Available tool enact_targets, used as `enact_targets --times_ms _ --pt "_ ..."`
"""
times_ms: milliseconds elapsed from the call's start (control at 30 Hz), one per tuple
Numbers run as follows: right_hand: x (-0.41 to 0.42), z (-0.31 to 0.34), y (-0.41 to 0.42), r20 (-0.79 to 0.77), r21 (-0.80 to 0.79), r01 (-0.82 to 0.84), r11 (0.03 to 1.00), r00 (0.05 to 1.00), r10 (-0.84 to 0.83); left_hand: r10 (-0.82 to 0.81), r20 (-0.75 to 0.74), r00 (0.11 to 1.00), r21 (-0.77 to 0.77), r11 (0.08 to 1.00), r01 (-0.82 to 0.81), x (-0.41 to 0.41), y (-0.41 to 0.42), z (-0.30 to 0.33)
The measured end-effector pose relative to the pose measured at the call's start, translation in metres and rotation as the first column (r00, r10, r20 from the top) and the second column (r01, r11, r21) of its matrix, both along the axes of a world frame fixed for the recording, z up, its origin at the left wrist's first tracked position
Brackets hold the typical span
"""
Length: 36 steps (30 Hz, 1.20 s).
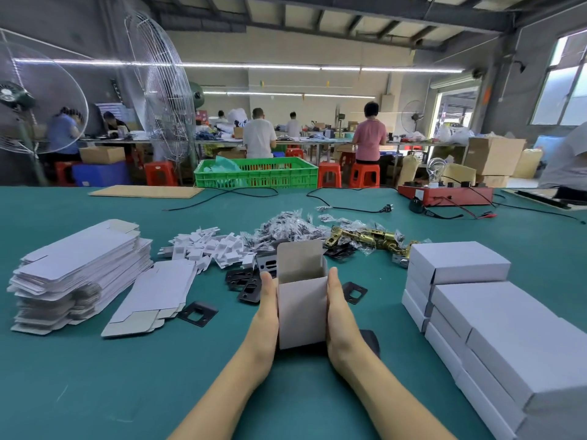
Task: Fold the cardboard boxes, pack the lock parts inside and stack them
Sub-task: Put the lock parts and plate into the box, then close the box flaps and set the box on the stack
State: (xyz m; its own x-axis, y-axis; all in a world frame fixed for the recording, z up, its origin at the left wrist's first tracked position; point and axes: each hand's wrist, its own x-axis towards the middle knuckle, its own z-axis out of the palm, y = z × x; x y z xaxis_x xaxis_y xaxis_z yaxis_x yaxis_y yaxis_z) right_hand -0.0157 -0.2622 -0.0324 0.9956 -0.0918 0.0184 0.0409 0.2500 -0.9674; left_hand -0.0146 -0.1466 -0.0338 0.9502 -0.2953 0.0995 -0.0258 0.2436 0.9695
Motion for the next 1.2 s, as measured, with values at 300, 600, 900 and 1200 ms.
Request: enact_targets --times_ms 300,600,900,1200 --pt "-0.002 0.004 -0.01 0.039 0.137 -0.217 0.967 0.976 0.213 0.09 -0.036 0.995 -0.117 0.989 -0.093 0.01 -0.002 0.004" --pt "0.003 0.018 -0.006 0.202 0.124 0.04 0.991 0.977 -0.065 0.173 0.062 0.983 -0.238 0.959 -0.154 0.009 -0.005 0.012" --pt "-0.002 0.025 -0.016 0.272 0.243 -0.074 0.967 0.962 0.005 0.27 0.155 0.95 -0.211 0.949 -0.235 0.003 -0.007 0.013" --pt "-0.003 0.021 -0.014 0.258 0.218 -0.059 0.974 0.966 0.001 0.204 0.269 0.941 -0.132 0.976 -0.174 -0.007 -0.002 0.008"
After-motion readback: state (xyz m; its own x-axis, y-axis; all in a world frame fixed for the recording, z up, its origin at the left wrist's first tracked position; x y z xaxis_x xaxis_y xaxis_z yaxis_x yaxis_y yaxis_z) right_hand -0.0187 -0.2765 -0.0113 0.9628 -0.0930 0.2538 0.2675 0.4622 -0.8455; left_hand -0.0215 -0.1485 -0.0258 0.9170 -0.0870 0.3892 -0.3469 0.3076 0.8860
